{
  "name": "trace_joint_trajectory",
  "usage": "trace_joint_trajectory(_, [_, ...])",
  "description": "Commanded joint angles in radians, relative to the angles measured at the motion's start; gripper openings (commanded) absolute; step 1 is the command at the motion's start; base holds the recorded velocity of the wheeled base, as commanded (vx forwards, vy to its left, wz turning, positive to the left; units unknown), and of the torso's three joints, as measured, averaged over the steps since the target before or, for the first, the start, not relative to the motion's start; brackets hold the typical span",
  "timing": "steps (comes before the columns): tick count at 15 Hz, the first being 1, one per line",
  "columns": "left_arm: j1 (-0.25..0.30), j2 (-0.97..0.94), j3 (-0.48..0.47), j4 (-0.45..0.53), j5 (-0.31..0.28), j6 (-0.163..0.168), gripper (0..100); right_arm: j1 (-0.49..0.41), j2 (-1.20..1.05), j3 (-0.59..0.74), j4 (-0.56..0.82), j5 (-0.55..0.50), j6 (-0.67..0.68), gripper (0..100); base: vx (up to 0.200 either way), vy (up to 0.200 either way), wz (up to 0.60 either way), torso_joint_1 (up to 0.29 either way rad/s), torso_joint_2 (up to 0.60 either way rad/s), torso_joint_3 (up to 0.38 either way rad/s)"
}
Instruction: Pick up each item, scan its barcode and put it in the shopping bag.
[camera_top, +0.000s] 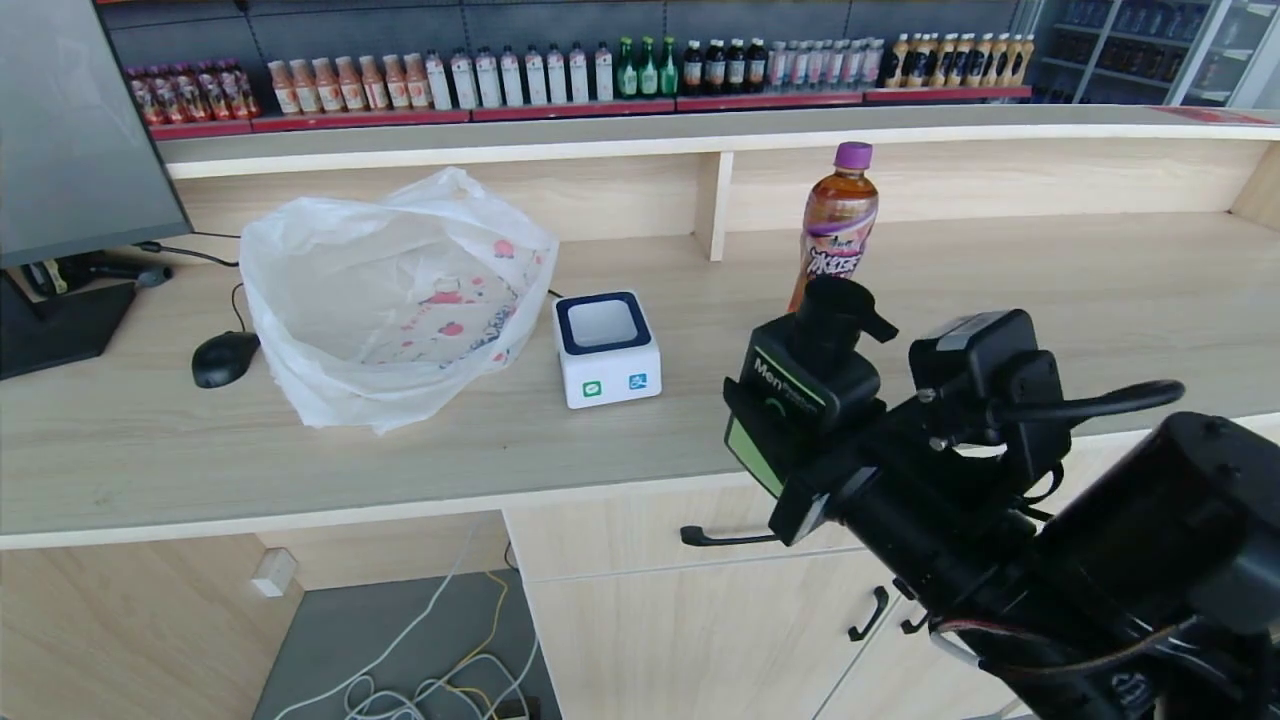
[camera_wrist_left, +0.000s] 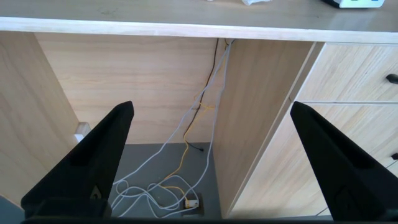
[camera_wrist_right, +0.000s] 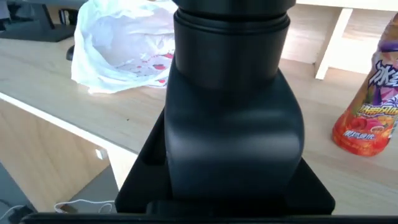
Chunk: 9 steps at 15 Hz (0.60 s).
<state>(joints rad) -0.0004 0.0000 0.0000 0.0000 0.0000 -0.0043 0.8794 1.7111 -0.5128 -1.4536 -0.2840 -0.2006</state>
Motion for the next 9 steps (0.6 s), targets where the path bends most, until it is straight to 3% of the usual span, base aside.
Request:
trace_joint_trajectory(1, [0.000,0.000,0.000,0.000,0.000,0.000,100,0.079,-0.021,0.068,-0.030,-0.004,-0.023,0,0.000,0.000,0.00,0.000,0.00,0.000])
trace_joint_trajectory(5, [0.000,0.000,0.000,0.000,0.000,0.000,100,0.247,0.024,0.079,-0.047,-0.058,-0.026,0,0.000,0.000,0.00,0.000,0.00,0.000])
trace_joint_trajectory(9, [-0.001,0.000,0.000,0.000,0.000,0.000,100,0.260,0.030,0.069,-0.117,-0.058,-0.072,0,0.000,0.000,0.00,0.000,0.00,0.000])
